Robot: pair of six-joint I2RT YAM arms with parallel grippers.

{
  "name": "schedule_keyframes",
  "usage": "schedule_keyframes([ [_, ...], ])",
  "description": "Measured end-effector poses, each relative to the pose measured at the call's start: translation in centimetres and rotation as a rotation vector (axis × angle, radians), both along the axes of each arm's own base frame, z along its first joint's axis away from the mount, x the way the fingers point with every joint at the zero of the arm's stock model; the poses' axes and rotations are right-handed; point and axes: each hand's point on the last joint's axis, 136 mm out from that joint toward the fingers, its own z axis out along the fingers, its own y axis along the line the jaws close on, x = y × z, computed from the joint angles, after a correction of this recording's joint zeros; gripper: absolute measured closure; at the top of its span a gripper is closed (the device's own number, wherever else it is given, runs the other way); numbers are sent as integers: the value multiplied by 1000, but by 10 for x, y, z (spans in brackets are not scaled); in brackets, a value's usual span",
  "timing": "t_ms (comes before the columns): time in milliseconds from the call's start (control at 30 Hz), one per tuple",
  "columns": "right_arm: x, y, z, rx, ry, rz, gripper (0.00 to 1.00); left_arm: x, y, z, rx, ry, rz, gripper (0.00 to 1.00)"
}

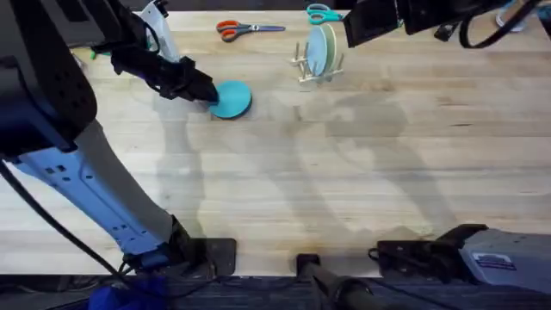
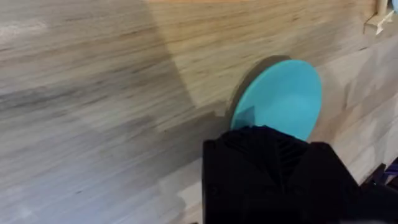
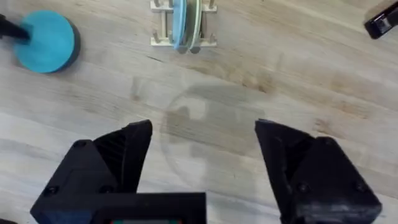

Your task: Pick up the plates from the table one by one and place each into a slot on the dish rack.

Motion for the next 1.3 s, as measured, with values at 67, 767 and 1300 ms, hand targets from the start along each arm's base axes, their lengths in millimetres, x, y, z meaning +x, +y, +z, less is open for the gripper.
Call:
schedule_keyframes([
  [67,0,0,0,0,0,0,6,0,0,0,0,1,0,958],
  [767,0,0,0,0,0,0,7,1,1,23,16,41,-36,960],
  [1300,0,0,0,0,0,0,8,5,4,62,45,-36,-40,960],
])
